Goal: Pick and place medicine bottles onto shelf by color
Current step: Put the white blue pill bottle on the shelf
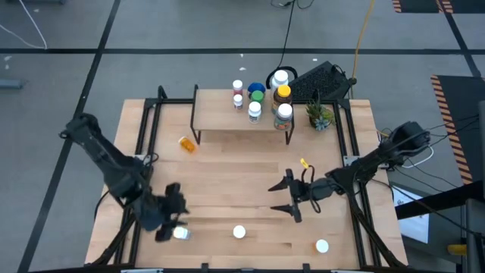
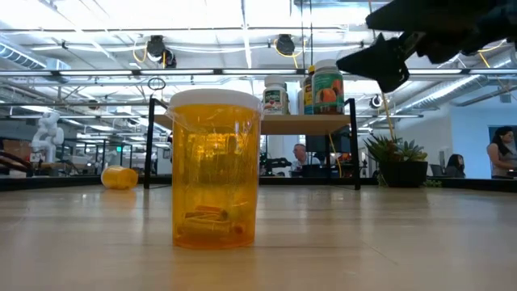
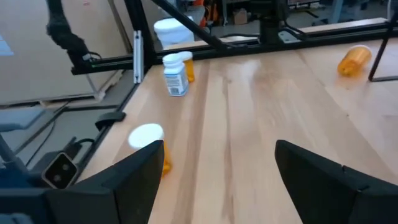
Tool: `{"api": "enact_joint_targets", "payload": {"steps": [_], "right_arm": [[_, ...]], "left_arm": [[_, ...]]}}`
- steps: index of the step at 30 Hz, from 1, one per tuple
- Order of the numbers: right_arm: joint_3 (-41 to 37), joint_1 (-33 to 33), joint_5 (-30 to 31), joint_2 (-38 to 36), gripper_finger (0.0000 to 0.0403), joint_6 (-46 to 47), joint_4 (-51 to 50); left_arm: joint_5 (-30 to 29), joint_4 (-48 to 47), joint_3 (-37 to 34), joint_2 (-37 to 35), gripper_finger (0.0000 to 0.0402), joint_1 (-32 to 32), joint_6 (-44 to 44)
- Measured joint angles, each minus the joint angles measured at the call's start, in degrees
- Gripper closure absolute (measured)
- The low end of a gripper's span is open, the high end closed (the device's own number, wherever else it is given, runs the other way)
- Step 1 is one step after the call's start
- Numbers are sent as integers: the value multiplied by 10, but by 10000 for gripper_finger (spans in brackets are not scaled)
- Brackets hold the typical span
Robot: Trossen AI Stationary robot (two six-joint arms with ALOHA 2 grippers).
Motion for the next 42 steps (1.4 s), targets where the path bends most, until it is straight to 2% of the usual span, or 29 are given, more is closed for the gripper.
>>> {"api": "enact_joint_targets", "payload": {"steps": [4,7,9,14,23,28,33,42], "right_arm": [[0,-11,0,9,103,-4,2],[0,-17,0,13,103,-8,2],[0,-22,0,16,103,-13,2],[0,-31,0,29,103,-8,3],[0,-44,0,65,103,15,32],[0,-44,-1,72,103,22,32],[0,-44,-1,71,103,32,36],[0,-43,-2,71,103,34,46]], "left_arm": [[17,14,0,47,235,-48,-22],[10,14,0,83,224,-66,-71],[11,12,0,106,209,-71,-107],[15,-24,0,135,161,-73,-125],[20,-47,0,138,79,-72,-107],[23,-48,0,158,53,-74,-88],[32,-41,0,174,61,-75,-61],[49,-33,0,196,140,-70,-67]]}}
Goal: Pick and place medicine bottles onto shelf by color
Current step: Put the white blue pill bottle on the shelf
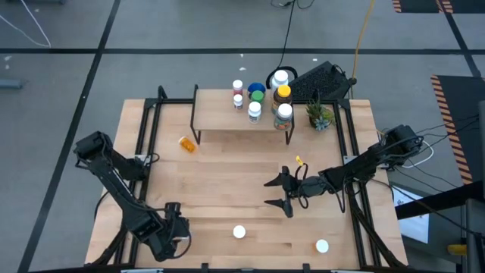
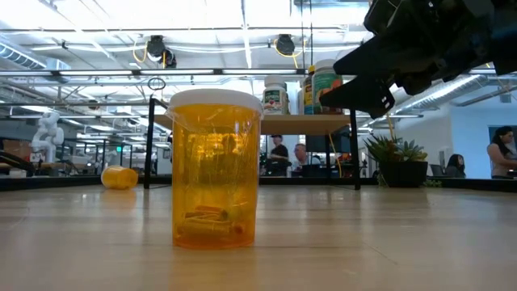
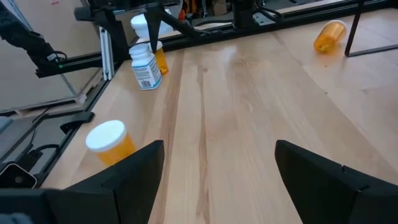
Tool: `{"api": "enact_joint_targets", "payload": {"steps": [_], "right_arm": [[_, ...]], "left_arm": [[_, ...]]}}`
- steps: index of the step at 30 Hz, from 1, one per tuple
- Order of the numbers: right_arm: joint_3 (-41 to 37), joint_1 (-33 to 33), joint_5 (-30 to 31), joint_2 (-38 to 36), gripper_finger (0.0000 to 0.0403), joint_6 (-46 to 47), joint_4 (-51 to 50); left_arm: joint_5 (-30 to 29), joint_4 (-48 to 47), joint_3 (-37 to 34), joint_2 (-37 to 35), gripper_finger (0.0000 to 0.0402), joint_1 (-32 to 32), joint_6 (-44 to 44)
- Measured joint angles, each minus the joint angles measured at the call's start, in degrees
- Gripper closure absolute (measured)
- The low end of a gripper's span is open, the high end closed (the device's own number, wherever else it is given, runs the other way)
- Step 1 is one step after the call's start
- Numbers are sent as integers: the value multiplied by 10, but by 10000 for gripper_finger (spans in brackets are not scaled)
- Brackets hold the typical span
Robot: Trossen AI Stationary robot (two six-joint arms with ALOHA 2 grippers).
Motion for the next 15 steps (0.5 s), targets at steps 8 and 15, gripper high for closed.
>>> {"api": "enact_joint_targets", "payload": {"steps": [8,15], "right_arm": [[0,0,0,0,103,4,-1],[0,0,0,0,103,4,-1]], "left_arm": [[13,1,0,-1,236,12,1],[13,0,0,-2,213,33,-7]]}}
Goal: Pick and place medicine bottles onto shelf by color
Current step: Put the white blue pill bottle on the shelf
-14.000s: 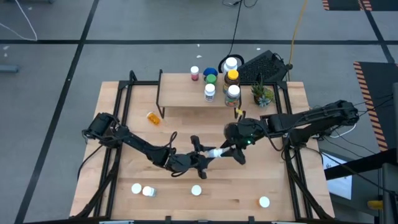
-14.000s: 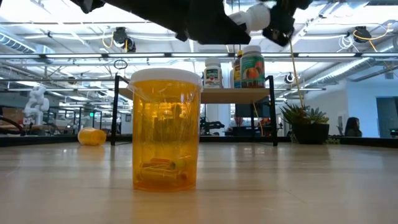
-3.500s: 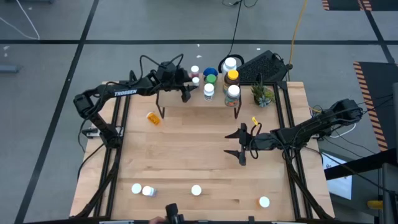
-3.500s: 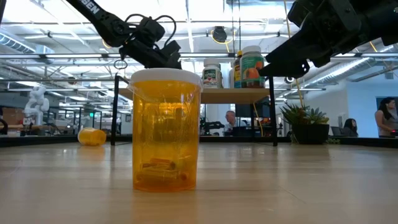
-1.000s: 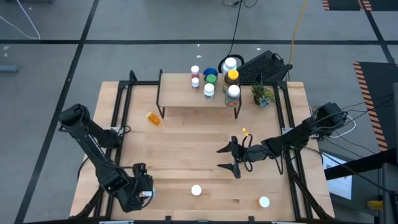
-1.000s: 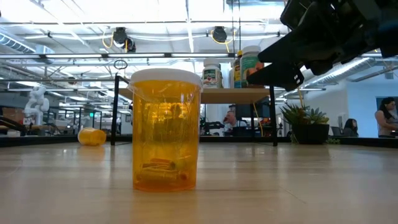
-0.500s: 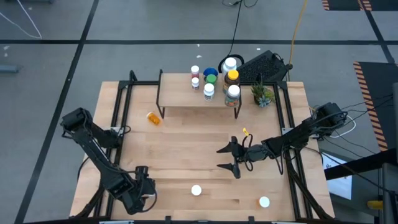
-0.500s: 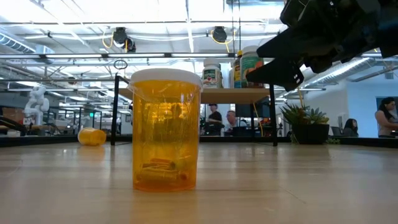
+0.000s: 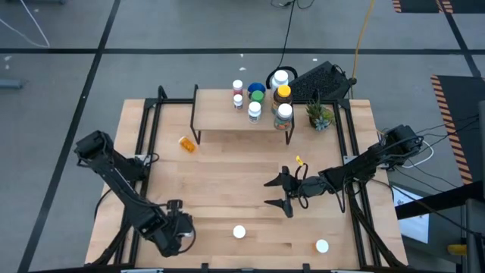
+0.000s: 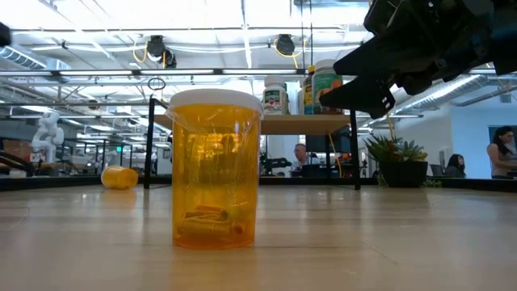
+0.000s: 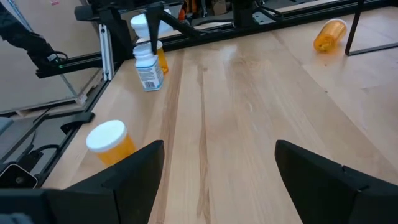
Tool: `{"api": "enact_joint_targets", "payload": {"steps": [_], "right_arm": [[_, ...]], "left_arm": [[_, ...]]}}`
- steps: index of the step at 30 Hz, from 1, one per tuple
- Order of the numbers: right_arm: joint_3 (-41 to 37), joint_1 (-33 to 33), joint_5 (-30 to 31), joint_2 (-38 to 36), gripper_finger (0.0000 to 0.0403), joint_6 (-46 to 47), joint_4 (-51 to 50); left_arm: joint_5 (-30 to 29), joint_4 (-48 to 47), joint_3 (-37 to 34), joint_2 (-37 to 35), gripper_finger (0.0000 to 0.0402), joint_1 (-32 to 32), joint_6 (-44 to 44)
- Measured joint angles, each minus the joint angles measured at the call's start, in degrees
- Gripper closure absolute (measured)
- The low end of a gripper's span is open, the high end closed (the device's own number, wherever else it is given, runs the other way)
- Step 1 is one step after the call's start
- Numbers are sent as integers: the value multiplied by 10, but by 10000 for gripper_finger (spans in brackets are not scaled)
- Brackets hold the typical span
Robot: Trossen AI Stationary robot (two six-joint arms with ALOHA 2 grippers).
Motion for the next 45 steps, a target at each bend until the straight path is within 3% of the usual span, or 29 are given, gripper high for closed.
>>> {"api": "enact_joint_targets", "payload": {"steps": [5,12,16,22,26,31,36,42,45], "right_arm": [[0,0,0,0,103,0,0],[0,0,0,0,103,0,0],[0,1,-11,0,103,4,0],[0,4,-16,0,103,4,-1],[0,4,-32,0,103,4,-2],[0,13,-44,0,103,5,-10],[0,25,-42,0,103,23,-26],[0,33,-41,0,103,76,-40],[0,37,-42,0,103,87,-45]], "left_arm": [[-2,-1,0,0,180,29,15],[-1,-1,0,-2,236,82,79],[9,-14,15,-2,245,117,130],[-5,-72,92,-2,232,188,249],[-17,-101,158,-2,255,248,330],[9,-138,204,-3,284,301,386],[33,-133,177,-3,271,320,332],[39,-81,91,2,186,343,145],[104,-23,57,2,139,353,55]]}}
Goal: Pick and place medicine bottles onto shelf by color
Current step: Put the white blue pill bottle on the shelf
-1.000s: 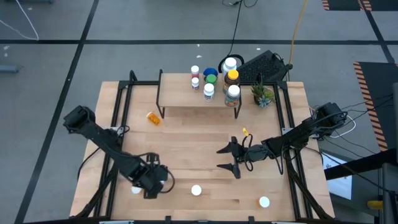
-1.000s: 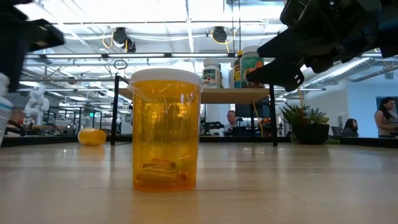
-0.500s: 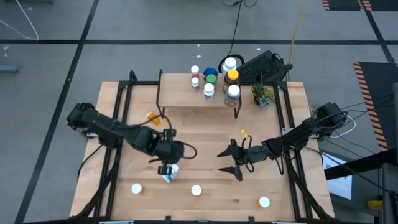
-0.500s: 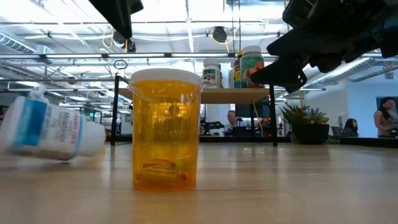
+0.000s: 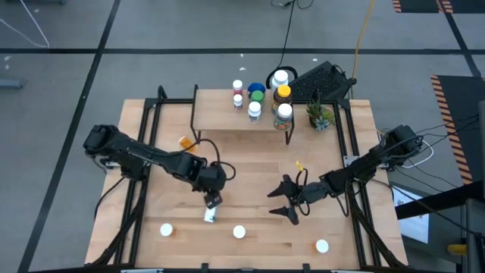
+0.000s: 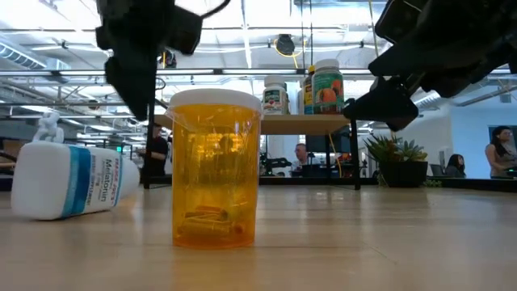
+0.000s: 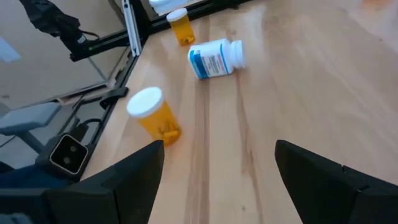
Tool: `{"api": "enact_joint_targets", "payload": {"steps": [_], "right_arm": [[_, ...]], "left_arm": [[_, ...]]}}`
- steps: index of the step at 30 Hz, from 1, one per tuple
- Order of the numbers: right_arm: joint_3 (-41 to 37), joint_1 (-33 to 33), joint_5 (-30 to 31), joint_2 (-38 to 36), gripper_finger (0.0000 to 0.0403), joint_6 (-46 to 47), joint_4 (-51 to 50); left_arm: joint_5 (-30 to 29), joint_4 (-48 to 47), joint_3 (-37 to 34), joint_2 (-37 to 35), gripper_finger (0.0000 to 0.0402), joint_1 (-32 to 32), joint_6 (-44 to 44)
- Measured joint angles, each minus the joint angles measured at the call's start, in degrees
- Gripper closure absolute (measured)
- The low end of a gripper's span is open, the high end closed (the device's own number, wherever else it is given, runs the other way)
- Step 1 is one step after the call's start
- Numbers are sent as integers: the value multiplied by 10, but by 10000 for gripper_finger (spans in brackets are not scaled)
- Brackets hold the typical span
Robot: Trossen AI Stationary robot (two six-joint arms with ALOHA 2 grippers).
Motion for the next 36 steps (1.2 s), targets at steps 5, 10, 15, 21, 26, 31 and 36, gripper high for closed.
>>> {"api": "enact_joint_targets", "payload": {"steps": [5,10,15,21,26,31,36], "right_arm": [[0,8,0,0,103,12,-26],[0,9,0,0,103,11,-37],[0,9,0,0,103,4,-39],[0,9,-1,0,103,0,-38],[0,8,-2,0,103,-2,-37],[0,8,-2,0,103,0,-36],[0,8,-2,0,103,10,-39]], "left_arm": [[39,57,-36,0,80,-14,-113],[12,62,-58,0,66,-32,-197],[-22,135,-82,0,77,-48,-236],[-22,131,-109,19,95,-59,-277],[-11,151,-111,44,97,-60,-284],[14,180,-111,72,100,-61,-273],[29,183,-111,86,131,-60,-263]]}}
